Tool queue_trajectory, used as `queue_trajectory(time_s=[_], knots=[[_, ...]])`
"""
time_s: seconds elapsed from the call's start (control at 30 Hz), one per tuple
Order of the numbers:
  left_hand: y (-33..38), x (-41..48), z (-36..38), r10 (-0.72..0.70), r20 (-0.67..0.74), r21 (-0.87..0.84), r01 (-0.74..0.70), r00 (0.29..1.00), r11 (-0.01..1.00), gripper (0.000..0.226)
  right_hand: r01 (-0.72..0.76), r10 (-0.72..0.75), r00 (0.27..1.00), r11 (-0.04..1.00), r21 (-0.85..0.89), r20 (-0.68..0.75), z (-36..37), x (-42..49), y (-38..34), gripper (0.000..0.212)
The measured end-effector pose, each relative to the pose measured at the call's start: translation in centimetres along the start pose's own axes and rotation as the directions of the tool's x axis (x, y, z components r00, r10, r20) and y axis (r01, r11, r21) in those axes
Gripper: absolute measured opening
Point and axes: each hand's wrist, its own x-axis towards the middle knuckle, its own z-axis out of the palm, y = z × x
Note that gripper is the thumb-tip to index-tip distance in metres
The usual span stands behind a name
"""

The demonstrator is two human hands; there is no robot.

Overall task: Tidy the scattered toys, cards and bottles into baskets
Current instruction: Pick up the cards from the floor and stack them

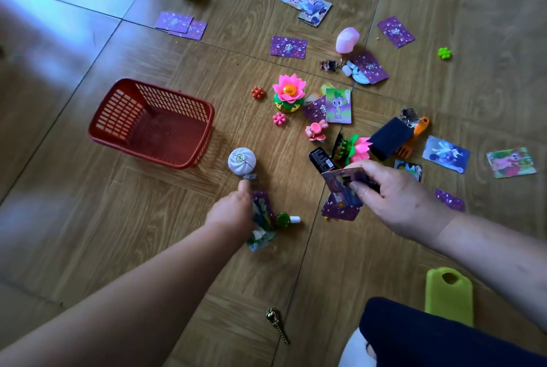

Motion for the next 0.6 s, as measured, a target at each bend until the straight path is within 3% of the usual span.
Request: queue_trajectory(time_s=[0.13,0.23,0.3,0.4,0.47,0.53,0.6], knots=[[0.5,0.7,0.0,-0.040,0.046,0.105,0.035,0.998,0.994,0.052,-0.037,0.038,0.999,0.998,0.059,-0.020,-0.3,0.3,0.0,0.017],[0.4,0.0,-0.4,-0.030,0.012,0.087,0.029,0.999,0.996,0.040,-0.121,0.124,0.992,0.987,0.101,-0.019,-0.6,0.6,0.1,0.014],[0.5,-0.9,-1.4,-0.040,0.021,-0.028,0.040,0.999,0.999,0.032,-0.175,0.174,0.984,0.955,0.241,0.023,-0.8,0.6,0.6,0.018],[2.0,-1.9,-4.0,-0.002,-0.040,-0.229,-0.007,0.999,0.973,0.046,-0.261,0.230,0.965,0.798,0.544,0.125,-1.0,0.7,1.6,0.028],[4.3,-2.4,-5.8,0.090,0.004,-0.466,-0.078,0.996,0.882,0.038,-0.255,0.218,0.966,0.728,0.636,0.138,-1.0,0.9,1.5,0.033],[7.1,-2.7,-6.8,0.227,0.131,-0.662,-0.086,0.965,0.745,0.027,-0.175,0.162,0.984,0.760,0.626,0.078,-1.1,0.9,1.2,0.035],[9.9,-2.5,-6.9,0.298,0.194,-0.718,-0.072,0.935,0.693,0.024,-0.107,0.128,0.992,0.826,0.554,0.001,-1.6,0.7,0.9,0.038]])
